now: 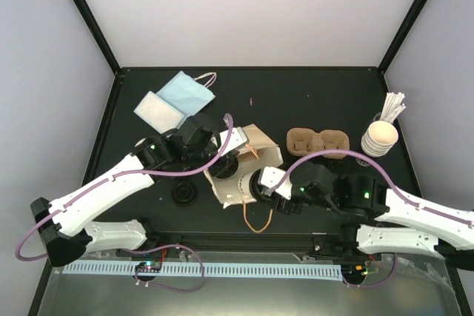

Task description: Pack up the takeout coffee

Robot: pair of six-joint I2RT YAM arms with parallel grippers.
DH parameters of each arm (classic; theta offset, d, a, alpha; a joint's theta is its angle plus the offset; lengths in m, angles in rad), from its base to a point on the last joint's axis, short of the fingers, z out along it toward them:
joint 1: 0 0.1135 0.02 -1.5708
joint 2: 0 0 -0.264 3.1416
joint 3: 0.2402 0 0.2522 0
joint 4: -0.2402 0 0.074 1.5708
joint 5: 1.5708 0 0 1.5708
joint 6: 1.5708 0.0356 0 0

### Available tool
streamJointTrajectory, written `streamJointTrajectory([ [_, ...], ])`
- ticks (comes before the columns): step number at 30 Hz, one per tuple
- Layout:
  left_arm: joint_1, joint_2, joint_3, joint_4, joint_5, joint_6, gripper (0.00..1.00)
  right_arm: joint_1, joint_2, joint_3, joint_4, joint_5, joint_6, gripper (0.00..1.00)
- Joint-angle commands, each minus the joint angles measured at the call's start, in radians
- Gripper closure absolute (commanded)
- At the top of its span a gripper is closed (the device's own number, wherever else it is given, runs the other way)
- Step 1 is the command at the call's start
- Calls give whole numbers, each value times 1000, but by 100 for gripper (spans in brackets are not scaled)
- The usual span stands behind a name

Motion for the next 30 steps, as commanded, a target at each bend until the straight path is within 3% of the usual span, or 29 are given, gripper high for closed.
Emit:
streamJointTrajectory([
  [1, -43, -43, -29, -6, -22, 6, 98, 123, 14, -36, 23, 148, -70, 36],
  [5, -84, -77, -76, 15, -42, -26, 99, 207, 35, -75, 54, 301, -103, 36],
  [14, -127, -105, -101, 49, -64, -71, 98, 230, 82, -176, 203, 504, -225, 36],
  [23, -141, -109, -94, 107, -65, -101, 98, 265, 91, -243, 364, 530, -355, 35],
  [30, -150, -107, -96, 99, -49, -96, 98, 266, 143, -234, 363, 537, -356, 35],
])
